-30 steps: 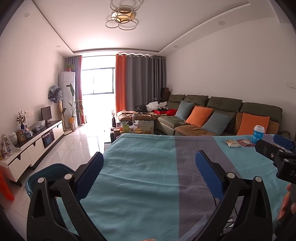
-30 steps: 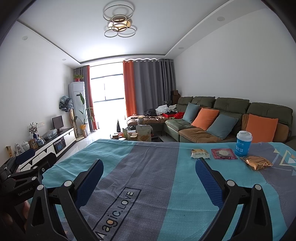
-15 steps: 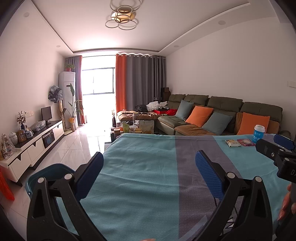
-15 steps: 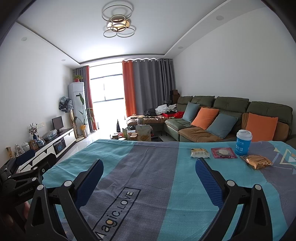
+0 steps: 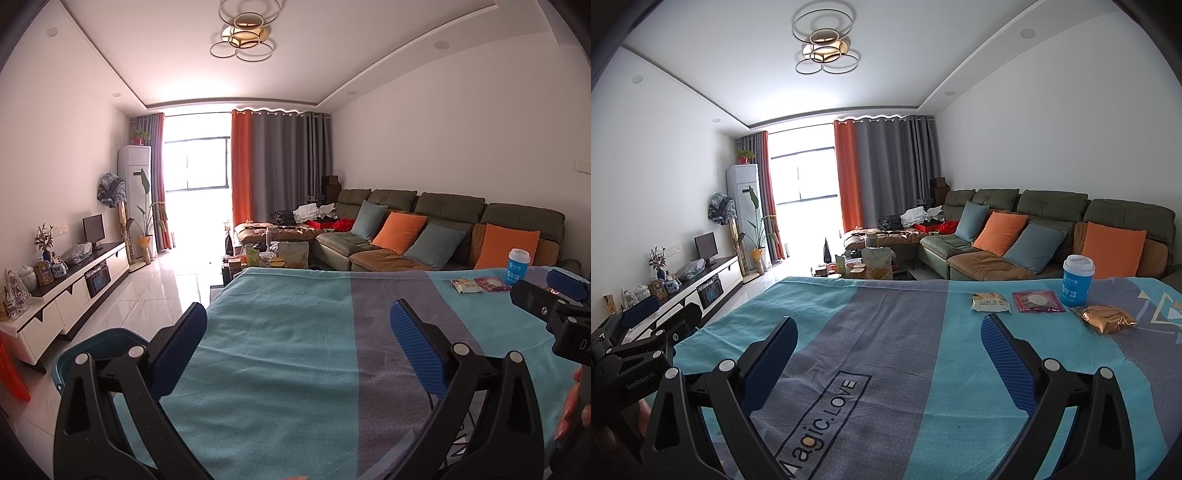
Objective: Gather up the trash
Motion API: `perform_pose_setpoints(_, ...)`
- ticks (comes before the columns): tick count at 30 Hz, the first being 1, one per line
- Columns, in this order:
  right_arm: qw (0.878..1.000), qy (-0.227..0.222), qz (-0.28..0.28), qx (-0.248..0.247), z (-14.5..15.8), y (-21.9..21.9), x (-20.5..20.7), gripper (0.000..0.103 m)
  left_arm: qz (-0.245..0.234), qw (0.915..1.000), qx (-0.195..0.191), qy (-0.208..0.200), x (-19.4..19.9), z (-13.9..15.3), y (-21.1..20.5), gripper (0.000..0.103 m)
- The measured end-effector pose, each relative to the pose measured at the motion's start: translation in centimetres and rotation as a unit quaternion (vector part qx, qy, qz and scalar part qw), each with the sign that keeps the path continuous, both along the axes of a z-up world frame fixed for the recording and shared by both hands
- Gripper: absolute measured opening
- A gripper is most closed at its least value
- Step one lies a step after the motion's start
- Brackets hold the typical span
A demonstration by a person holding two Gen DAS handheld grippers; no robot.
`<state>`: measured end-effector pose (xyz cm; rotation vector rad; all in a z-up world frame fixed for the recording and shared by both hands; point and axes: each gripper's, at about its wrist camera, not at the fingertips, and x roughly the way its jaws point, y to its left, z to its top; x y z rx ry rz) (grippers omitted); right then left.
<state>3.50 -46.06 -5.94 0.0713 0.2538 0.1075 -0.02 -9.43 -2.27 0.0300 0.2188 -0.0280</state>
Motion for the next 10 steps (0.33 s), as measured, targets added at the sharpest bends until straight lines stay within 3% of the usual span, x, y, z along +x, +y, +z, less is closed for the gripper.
perform_pose_setpoints(4, 1.000, 0.004, -0.005, 0.000, -0.3, -0.1, -0.4, 0.096, 0.000, 0.9999, 0.006, 0.015, 0.5, -0.1, -0.4, 0.097)
perform_pose_setpoints(10, 0.999, 0.033, -0.021, 0.009, -0.5, -1.6, 0.2, 0.096, -0.015, 0.9957, -0.003, 0.092, 4.1, -0.6, -0.2, 0.097)
